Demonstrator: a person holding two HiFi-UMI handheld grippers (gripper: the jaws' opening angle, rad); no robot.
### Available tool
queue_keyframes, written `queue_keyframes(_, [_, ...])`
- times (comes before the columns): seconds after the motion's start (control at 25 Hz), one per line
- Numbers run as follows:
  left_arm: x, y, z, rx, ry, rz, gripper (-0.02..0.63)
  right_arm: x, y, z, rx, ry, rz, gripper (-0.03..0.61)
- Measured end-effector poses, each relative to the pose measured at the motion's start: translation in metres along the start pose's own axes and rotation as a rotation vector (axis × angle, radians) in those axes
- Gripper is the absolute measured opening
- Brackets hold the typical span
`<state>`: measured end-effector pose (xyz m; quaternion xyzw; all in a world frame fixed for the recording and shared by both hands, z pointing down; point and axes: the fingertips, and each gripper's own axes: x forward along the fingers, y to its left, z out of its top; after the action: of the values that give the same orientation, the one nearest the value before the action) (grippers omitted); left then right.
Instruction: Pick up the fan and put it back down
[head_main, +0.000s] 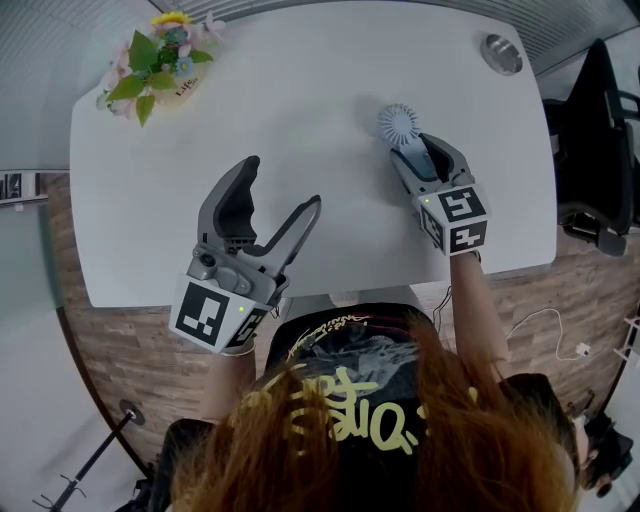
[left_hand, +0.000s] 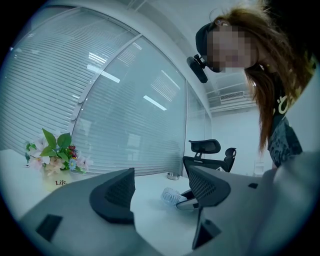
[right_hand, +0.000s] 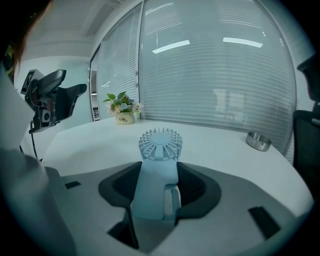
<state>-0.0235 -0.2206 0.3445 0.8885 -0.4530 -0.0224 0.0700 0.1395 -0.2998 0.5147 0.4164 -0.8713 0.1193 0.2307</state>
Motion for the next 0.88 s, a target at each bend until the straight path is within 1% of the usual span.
queue_keyframes(0.4, [-0.002,0.006,0.003,0.004,-0.003,-0.001,0.327,0.011,0.001,-0.008,-0.022,0.089,-0.019,0.218])
queue_keyframes(0.64, [-0.004,0.004,0.009,0.007,-0.012,-0.007,0.325,0.014,0.002,-0.014,-0.064,0.146,-0.042,0.218])
queue_keyframes(0.88, [-0.009,0.005,0.012,0.004,-0.015,-0.016,0.324,0.018,0.002,-0.017,-0.041,0.201,-0.021,0.218])
